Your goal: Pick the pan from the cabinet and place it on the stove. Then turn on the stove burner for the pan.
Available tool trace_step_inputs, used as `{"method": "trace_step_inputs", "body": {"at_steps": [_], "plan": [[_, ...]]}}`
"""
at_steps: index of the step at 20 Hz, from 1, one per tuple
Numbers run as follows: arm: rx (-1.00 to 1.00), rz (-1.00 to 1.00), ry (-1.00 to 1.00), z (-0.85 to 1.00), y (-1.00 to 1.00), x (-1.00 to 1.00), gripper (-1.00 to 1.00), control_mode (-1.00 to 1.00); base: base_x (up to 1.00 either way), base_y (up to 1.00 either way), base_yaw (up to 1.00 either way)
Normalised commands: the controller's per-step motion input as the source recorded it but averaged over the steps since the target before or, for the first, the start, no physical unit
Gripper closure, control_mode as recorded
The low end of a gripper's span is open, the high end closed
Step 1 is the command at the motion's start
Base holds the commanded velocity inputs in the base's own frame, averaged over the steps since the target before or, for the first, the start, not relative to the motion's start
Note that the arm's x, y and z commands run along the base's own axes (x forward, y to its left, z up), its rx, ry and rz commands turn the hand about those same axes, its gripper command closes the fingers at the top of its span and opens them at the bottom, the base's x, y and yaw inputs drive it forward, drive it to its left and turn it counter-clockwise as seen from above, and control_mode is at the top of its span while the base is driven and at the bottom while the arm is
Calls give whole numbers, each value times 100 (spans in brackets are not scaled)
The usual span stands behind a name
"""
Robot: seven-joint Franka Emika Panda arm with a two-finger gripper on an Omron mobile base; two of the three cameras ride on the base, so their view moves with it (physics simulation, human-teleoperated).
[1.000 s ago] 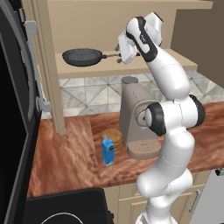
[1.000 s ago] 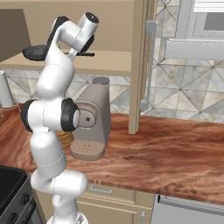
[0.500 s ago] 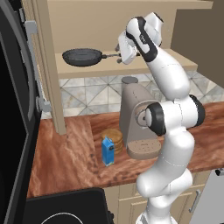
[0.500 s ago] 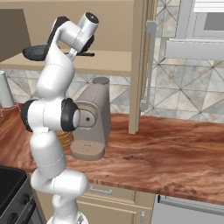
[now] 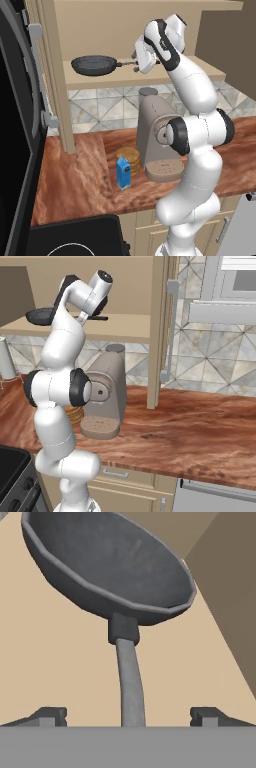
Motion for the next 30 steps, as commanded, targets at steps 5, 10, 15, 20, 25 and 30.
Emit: {"method": "trace_step_inputs", "body": {"at_steps": [5,10,15,20,25,30], "plan": [[1,0,0,-4,0,0,-100,-100,0,0,0],[0,0,0,-6,0,0,-100,-100,0,0,0],[1,0,0,-8,0,0,-100,-100,0,0,0],[0,0,0,-8,0,0,-100,-100,0,0,0],[0,0,0,-12,0,0,-100,-100,0,0,0],[1,0,0,-17,0,1,-100,-100,0,0,0]]}}
